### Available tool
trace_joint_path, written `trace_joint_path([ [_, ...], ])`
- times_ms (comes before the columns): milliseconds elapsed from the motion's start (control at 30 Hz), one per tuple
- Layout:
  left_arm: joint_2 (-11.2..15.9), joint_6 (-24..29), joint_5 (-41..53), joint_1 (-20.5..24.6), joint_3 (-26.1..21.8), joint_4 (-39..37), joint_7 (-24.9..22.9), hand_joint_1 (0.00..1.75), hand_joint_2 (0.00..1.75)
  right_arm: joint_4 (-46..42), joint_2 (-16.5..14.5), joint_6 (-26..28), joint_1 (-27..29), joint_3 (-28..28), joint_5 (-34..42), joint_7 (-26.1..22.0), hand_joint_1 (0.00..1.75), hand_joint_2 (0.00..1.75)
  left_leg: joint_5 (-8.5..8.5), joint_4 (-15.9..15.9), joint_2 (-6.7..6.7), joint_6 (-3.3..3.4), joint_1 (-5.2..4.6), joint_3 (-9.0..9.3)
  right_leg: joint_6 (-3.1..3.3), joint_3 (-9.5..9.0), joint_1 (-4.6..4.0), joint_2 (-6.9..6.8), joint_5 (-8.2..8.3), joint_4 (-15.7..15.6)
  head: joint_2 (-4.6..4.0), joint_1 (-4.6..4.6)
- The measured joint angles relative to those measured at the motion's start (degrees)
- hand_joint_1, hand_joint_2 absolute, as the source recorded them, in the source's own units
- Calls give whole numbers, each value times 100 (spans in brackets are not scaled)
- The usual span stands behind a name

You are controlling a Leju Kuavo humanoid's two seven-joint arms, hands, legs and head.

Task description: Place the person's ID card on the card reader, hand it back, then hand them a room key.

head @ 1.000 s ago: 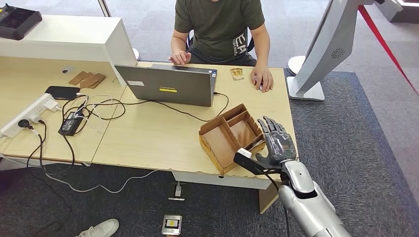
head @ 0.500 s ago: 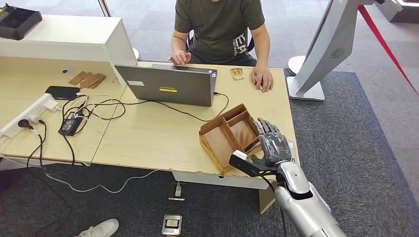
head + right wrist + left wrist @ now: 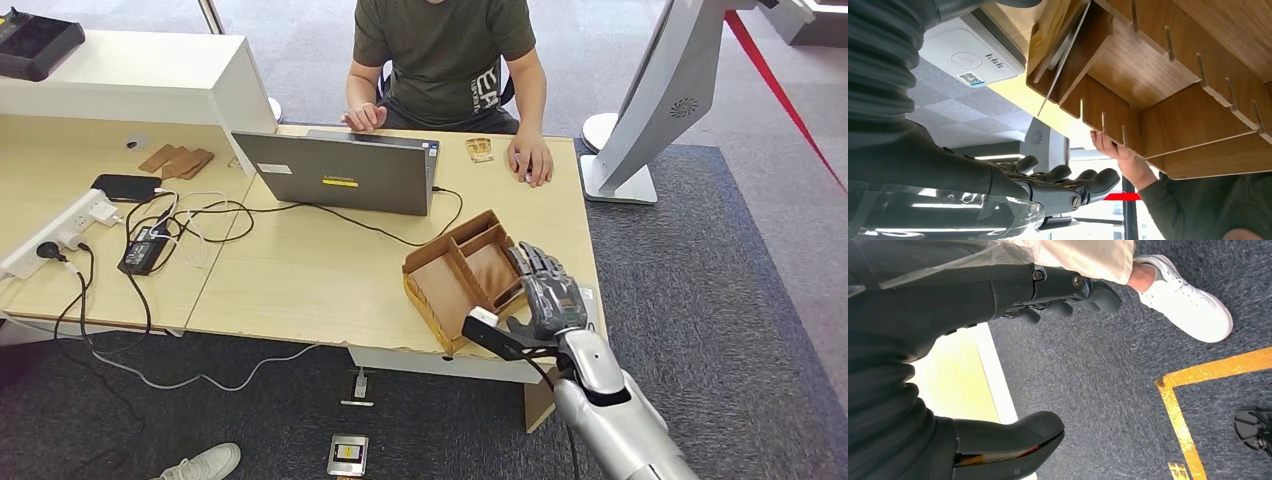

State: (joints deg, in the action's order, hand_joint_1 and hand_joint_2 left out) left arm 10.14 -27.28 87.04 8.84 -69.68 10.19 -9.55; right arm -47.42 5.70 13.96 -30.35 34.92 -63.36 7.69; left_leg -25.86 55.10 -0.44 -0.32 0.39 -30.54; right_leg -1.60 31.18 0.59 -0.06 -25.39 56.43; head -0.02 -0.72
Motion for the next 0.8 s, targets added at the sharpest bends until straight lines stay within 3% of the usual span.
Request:
trace_joint_path([
  [133,0,0,2,0,0,0,0,0,175,9,-4,-13,0,13,-7,0,158,175,0,0,0,0,0,0,0,0,0,0,0,0,0,0],
  [467,0,0,-4,1,-1,0,-1,0,175,55,-60,-86,-5,31,-5,-67,174,175,0,0,0,0,0,0,0,-1,0,0,0,1,0,0],
  [800,2,0,-9,1,-4,0,-15,0,175,144,-165,-67,-55,72,10,-122,175,175,0,0,0,0,0,0,0,-1,0,0,0,1,0,0],
])
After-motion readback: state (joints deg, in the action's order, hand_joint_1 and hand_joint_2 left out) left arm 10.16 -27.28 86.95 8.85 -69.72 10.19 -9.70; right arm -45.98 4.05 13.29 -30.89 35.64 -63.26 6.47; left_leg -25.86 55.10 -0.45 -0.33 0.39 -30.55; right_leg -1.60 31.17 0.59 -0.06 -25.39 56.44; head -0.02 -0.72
